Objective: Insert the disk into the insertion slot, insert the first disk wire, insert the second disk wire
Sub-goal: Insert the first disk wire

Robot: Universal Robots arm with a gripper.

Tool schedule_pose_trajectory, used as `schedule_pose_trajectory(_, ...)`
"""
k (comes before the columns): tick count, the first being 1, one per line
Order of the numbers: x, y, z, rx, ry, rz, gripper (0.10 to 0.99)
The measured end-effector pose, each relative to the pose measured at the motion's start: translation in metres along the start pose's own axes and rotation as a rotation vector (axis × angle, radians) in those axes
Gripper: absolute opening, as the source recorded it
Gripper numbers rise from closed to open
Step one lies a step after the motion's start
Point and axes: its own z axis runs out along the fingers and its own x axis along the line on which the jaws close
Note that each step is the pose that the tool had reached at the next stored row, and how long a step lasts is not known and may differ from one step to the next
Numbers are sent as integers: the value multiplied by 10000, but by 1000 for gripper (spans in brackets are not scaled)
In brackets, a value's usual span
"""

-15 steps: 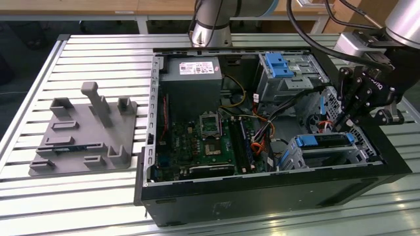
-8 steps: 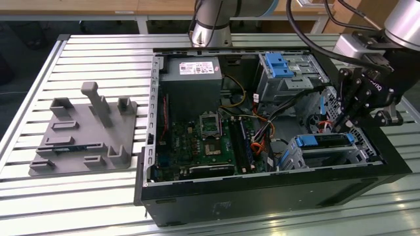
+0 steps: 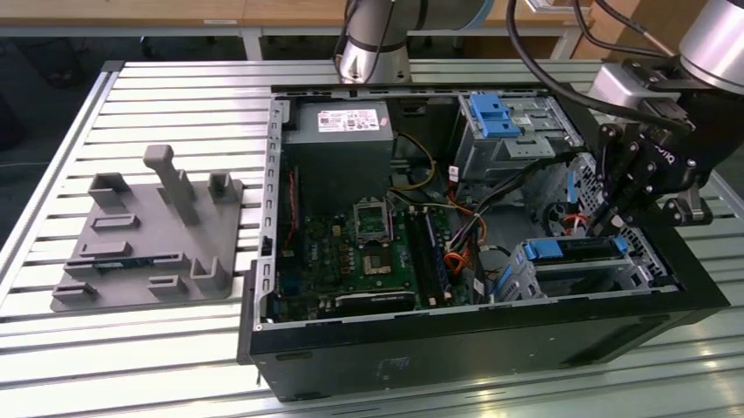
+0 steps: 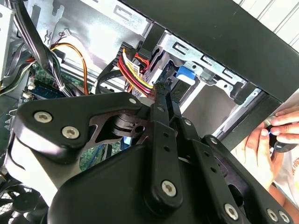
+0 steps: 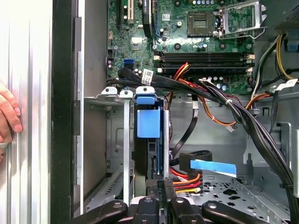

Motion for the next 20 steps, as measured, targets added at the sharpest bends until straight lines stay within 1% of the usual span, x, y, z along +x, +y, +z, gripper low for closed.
schedule_pose_trajectory(13, 15, -1, 53, 0, 10, 0, 165)
schedule_pose_trajectory(20, 16, -1, 57, 1, 29, 1, 165)
